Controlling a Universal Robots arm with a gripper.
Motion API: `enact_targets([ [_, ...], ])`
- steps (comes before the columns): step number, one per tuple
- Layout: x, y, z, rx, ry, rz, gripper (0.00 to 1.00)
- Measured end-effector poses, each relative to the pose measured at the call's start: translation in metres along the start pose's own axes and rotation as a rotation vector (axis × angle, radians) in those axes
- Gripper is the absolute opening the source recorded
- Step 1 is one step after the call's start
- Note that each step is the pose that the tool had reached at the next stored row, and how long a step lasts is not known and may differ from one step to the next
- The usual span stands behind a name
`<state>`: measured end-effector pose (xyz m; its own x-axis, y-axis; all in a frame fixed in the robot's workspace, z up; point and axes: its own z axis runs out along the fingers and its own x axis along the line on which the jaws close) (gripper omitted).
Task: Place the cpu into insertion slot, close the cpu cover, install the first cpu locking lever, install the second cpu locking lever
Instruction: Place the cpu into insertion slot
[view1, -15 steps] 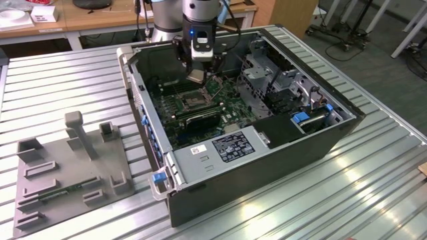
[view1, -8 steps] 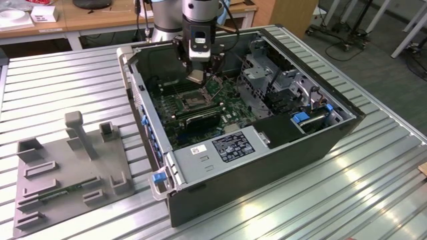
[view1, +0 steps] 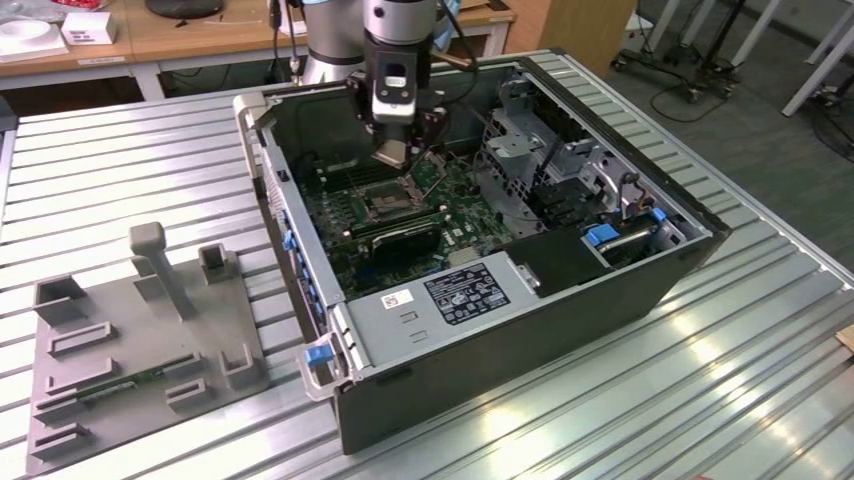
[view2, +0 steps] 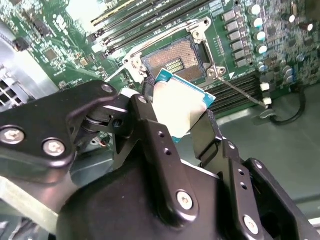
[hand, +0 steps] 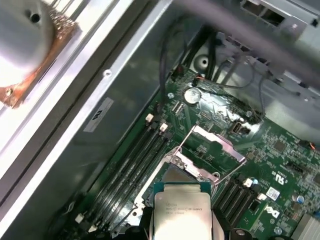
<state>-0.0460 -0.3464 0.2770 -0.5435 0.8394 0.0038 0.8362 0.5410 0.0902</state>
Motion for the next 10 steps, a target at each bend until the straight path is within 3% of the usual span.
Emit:
enact_targets([
  [10,0.0001,-0.0004,0.0031,-0.0007,-0.0155,0.171,0.54],
])
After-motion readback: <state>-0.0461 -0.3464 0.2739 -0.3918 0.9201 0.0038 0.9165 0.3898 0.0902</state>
